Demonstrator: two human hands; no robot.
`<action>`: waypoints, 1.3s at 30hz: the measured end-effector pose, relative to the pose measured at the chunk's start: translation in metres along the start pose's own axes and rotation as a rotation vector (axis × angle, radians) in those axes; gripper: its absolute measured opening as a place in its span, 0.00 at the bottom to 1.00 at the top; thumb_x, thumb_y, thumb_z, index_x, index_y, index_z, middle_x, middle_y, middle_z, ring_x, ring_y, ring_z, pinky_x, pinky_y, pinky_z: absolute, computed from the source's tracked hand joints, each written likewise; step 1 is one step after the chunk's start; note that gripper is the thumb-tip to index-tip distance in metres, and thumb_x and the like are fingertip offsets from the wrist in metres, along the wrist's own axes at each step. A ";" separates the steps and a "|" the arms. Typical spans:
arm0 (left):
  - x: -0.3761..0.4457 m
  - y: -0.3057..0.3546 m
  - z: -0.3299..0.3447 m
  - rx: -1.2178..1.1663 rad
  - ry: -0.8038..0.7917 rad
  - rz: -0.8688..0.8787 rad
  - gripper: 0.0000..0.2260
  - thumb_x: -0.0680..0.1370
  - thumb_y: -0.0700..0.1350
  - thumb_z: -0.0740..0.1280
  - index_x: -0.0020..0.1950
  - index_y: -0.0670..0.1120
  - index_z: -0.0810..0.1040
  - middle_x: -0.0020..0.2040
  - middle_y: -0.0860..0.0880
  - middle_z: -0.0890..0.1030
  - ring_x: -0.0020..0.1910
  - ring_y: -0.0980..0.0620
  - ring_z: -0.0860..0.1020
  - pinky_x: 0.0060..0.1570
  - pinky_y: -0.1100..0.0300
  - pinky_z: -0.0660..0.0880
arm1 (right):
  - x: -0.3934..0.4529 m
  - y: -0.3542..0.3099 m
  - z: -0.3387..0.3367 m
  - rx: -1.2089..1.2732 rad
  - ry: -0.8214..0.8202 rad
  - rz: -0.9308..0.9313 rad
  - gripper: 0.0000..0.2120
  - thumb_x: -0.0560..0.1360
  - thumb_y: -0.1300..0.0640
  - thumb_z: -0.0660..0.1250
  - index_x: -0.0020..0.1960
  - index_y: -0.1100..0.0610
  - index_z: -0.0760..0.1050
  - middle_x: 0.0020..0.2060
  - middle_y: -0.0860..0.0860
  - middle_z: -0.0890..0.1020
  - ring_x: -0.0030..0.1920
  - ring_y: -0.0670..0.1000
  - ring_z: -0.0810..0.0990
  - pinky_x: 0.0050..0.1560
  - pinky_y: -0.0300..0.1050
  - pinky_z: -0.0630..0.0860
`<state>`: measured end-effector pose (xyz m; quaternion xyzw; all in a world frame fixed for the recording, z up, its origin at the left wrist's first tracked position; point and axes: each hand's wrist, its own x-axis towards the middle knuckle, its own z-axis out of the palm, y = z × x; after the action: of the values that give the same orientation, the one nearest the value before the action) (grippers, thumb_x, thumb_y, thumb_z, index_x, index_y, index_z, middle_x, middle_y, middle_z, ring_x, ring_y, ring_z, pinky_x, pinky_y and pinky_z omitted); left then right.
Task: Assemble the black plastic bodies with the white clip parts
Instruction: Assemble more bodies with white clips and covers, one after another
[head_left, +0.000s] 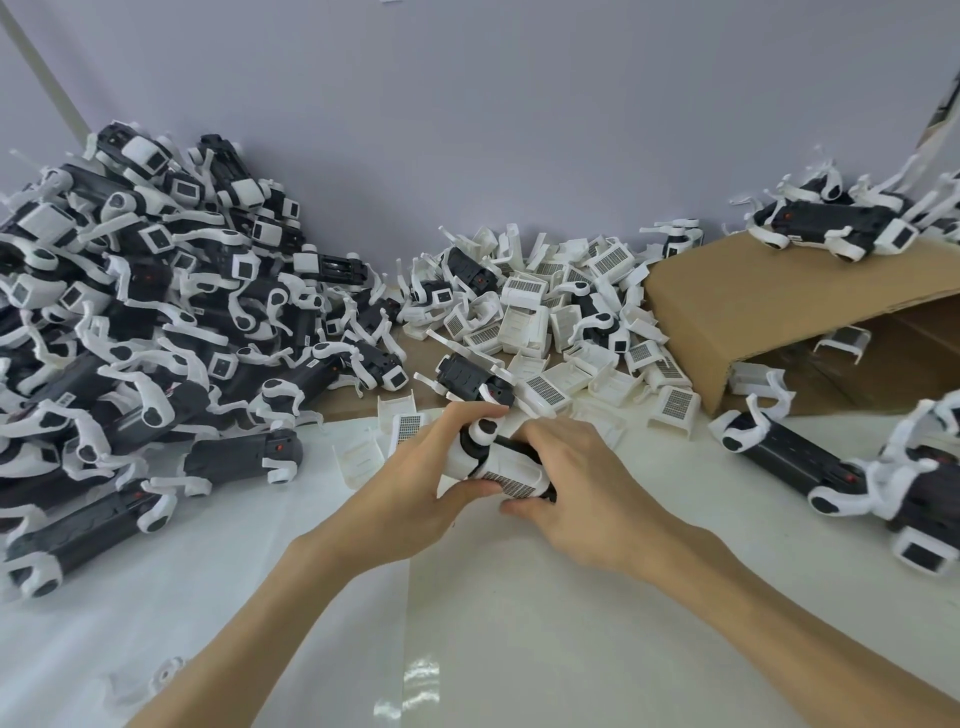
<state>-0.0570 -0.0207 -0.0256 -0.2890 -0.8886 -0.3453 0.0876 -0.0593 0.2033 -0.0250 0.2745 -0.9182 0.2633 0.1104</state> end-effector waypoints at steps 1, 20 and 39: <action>0.000 0.000 -0.001 0.000 -0.005 0.002 0.27 0.82 0.52 0.72 0.76 0.66 0.64 0.70 0.68 0.73 0.71 0.60 0.73 0.67 0.72 0.66 | -0.001 -0.001 0.000 0.002 0.007 0.000 0.20 0.74 0.48 0.78 0.59 0.55 0.73 0.50 0.44 0.72 0.55 0.48 0.69 0.54 0.36 0.58; 0.003 0.017 0.010 -0.099 0.270 -0.018 0.15 0.79 0.50 0.76 0.64 0.54 0.79 0.58 0.61 0.83 0.62 0.56 0.81 0.59 0.66 0.74 | 0.006 0.020 -0.006 0.055 0.054 -0.152 0.19 0.80 0.46 0.71 0.68 0.51 0.78 0.58 0.44 0.82 0.61 0.46 0.76 0.67 0.48 0.68; 0.007 0.034 0.006 -0.092 0.450 -0.052 0.22 0.80 0.58 0.71 0.72 0.54 0.73 0.65 0.56 0.76 0.65 0.51 0.77 0.61 0.65 0.73 | 0.004 0.004 -0.010 0.320 0.231 -0.023 0.09 0.81 0.41 0.68 0.58 0.44 0.79 0.45 0.40 0.81 0.50 0.49 0.79 0.58 0.54 0.74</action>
<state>-0.0434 0.0067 -0.0085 -0.1856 -0.8371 -0.4433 0.2613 -0.0644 0.2097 -0.0165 0.2670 -0.8427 0.4343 0.1729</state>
